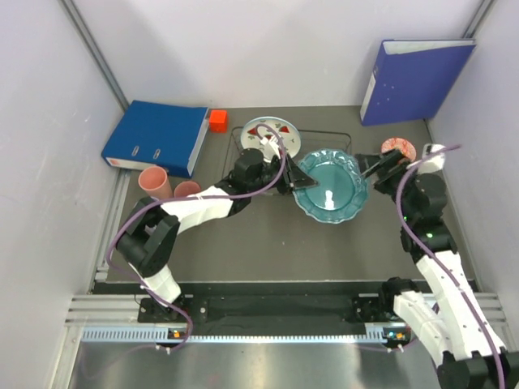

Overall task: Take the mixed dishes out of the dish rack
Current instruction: Pick up the plate from the dish rack, then place the plate at the center of the board.

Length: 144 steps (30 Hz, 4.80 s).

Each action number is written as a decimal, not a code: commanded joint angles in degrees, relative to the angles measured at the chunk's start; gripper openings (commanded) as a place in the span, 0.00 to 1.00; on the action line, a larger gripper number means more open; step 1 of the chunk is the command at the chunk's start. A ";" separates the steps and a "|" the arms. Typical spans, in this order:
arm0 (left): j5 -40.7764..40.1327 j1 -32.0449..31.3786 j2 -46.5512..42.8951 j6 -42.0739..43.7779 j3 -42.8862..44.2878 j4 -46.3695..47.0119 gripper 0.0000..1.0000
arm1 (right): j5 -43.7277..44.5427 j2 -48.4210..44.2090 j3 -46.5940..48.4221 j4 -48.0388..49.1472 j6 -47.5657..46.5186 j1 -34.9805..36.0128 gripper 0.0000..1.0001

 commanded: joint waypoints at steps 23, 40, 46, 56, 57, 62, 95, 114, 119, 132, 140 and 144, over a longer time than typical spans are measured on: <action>6.72 -13.63 27.55 9.78 40.70 -16.67 0.00 | 13.78 -15.23 13.64 -3.98 -5.86 0.65 1.00; 6.19 -13.98 44.01 6.44 60.05 -16.41 0.00 | 10.61 -18.48 6.17 0.68 -3.84 1.97 1.00; -3.74 -15.21 42.25 14.43 59.35 -22.38 0.00 | 11.14 -19.18 6.08 0.24 -4.63 2.67 1.00; -2.95 -11.87 33.38 11.35 45.02 -13.24 0.00 | 12.20 -19.98 4.94 -0.29 -5.77 3.46 1.00; -2.08 -11.87 31.89 11.62 44.93 -13.07 0.00 | 12.20 -19.98 4.76 0.24 -5.69 3.37 1.00; -0.85 -11.70 26.79 12.94 43.09 -11.40 0.00 | 12.11 -19.36 5.46 0.42 -5.77 3.37 1.00; -5.59 8.69 -20.75 19.62 12.68 -25.99 0.00 | 20.38 26.15 28.05 -16.90 -14.83 1.88 0.56; -0.41 11.33 -30.70 15.59 0.64 -23.09 0.00 | 13.69 42.00 24.03 -7.16 -14.48 2.05 0.64; 1.62 9.75 -33.07 15.05 -3.57 -25.89 0.00 | 13.78 33.21 17.16 1.03 -10.61 2.93 0.70; -2.69 1.32 -38.19 10.39 -25.03 -22.13 0.00 | 11.93 16.15 17.50 -3.10 -9.99 3.90 0.76; 0.21 1.23 -28.16 8.12 -27.31 -14.22 0.00 | 9.83 11.41 13.48 -2.66 -9.47 4.78 0.77; 0.04 1.14 -23.06 7.49 -27.40 -12.02 0.00 | 8.51 9.65 9.95 -1.43 -8.59 5.04 0.77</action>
